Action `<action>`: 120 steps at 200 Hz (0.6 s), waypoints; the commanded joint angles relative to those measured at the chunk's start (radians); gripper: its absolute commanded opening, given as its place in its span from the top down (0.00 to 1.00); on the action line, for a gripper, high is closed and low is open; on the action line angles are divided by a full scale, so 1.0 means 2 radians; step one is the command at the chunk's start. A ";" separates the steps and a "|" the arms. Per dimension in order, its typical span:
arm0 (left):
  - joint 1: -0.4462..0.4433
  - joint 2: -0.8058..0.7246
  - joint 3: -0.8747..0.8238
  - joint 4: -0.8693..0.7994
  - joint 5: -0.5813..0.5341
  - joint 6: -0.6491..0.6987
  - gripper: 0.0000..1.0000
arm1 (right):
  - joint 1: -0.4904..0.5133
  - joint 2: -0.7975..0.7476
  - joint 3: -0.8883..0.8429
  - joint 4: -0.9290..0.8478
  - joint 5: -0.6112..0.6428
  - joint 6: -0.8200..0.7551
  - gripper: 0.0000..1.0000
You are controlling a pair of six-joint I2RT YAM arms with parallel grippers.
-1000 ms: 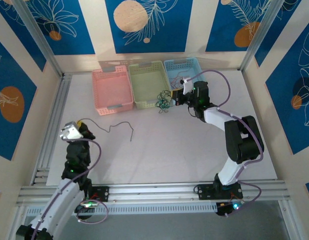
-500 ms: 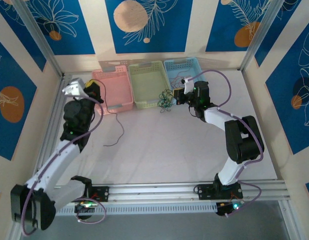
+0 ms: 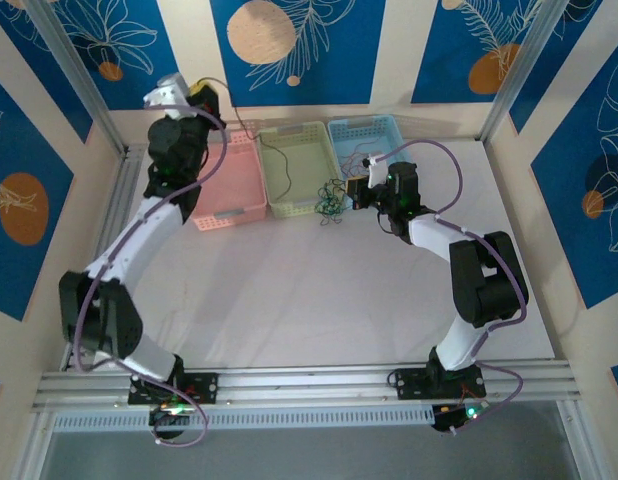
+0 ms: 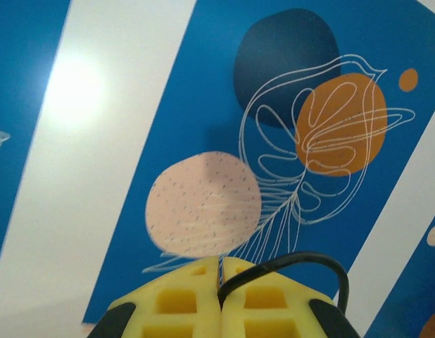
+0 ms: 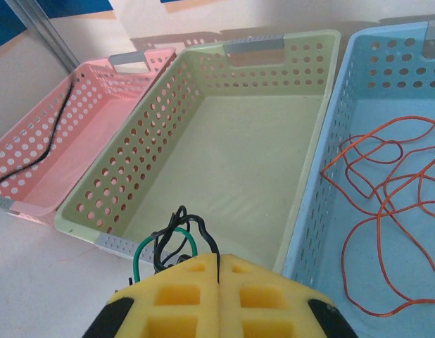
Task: Untangle the cables
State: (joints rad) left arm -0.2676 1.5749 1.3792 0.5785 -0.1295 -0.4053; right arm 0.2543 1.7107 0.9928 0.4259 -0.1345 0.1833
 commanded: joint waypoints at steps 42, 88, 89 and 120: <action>-0.017 0.199 0.163 0.009 0.030 0.057 1.00 | -0.003 -0.005 0.018 0.006 -0.008 0.001 1.00; -0.041 0.331 0.207 0.015 0.068 0.091 1.00 | -0.002 -0.004 0.020 0.005 -0.012 0.002 1.00; -0.041 0.333 0.207 0.015 0.068 0.091 1.00 | -0.002 -0.004 0.020 0.004 -0.012 0.002 1.00; -0.052 0.373 0.214 -0.009 0.103 0.104 1.00 | -0.002 -0.001 0.022 0.004 -0.014 0.003 1.00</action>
State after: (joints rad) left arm -0.3504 2.2993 1.7576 0.5690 -0.0029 -0.2508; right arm 0.2531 1.7107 1.0023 0.4229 -0.1394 0.1837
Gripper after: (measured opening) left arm 0.058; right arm 0.059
